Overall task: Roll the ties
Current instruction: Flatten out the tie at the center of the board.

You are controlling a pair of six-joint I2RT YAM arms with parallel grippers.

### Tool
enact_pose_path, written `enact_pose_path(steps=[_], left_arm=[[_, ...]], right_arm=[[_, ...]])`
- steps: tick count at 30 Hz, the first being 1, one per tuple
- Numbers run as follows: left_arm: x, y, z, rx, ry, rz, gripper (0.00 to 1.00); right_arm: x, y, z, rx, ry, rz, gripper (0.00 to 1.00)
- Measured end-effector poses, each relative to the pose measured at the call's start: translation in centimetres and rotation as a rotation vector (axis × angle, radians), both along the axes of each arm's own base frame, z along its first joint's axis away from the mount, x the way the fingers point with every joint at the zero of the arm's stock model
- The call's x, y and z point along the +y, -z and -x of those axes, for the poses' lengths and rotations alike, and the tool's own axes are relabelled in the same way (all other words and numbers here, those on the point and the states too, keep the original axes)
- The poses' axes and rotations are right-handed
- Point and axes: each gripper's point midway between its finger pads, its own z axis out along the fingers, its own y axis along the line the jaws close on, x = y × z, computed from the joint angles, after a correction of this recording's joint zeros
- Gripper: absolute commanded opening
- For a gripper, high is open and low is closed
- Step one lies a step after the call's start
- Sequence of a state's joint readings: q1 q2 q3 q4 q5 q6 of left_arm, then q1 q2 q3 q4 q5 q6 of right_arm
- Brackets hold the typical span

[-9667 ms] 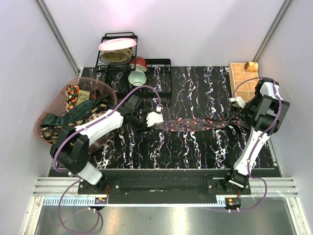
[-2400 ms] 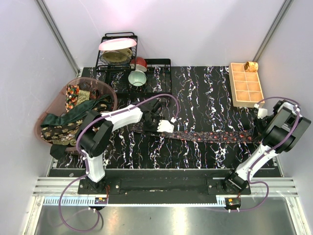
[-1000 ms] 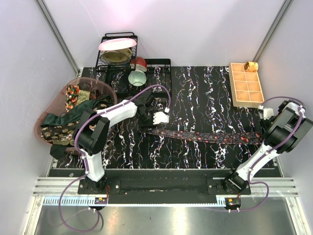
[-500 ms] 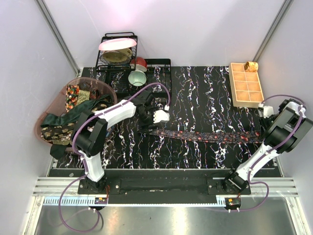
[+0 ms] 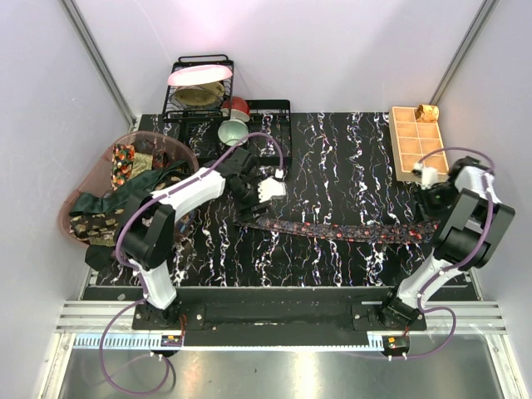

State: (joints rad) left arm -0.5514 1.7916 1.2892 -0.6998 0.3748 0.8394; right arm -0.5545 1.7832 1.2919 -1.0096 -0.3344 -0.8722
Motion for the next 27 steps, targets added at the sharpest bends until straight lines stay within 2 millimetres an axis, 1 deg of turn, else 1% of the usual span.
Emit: enact_pose_path(steps=[2, 3, 5, 7, 10, 14, 18, 21, 25, 27], left_arm=[[0.3, -0.4, -0.4, 0.003, -0.031, 0.019, 0.79], [0.5, -0.7, -0.7, 0.0, -0.053, 0.034, 0.79], [1.0, -1.4, -1.1, -0.01, -0.092, 0.061, 0.79], [1.5, -2.1, -1.5, -0.027, -0.124, 0.083, 0.79], [1.7, -3.4, -1.7, -0.059, -0.142, 0.111, 0.79], [1.8, -4.5, -1.5, -0.093, -0.138, 0.133, 0.79], [2.2, -4.3, -0.6, -0.094, -0.128, 0.13, 0.79], [2.4, -3.7, 0.0, -0.081, -0.119, 0.124, 0.8], [2.4, -3.5, 0.8, -0.075, -0.086, 0.135, 0.81], [2.1, -3.6, 1.0, -0.081, -0.056, 0.147, 0.82]], right_arm=[[1.3, 1.3, 0.1, 0.034, -0.018, -0.022, 0.34], [1.6, 1.9, 0.2, 0.049, -0.02, -0.028, 0.33], [1.8, 3.4, 0.6, 0.082, -0.018, -0.033, 0.34], [1.3, 4.4, 1.1, 0.112, -0.006, -0.026, 0.34], [0.5, 4.5, 1.3, 0.108, 0.011, -0.015, 0.34], [-2.1, 4.5, 1.8, 0.108, 0.048, 0.008, 0.34], [-5.2, 4.4, 2.0, 0.101, 0.061, 0.068, 0.34], [-6.8, 4.3, 1.7, 0.093, 0.046, 0.117, 0.36], [-7.8, 3.8, 0.6, 0.065, 0.028, 0.145, 0.41], [-7.7, 2.8, -0.3, 0.033, 0.025, 0.127, 0.44]])
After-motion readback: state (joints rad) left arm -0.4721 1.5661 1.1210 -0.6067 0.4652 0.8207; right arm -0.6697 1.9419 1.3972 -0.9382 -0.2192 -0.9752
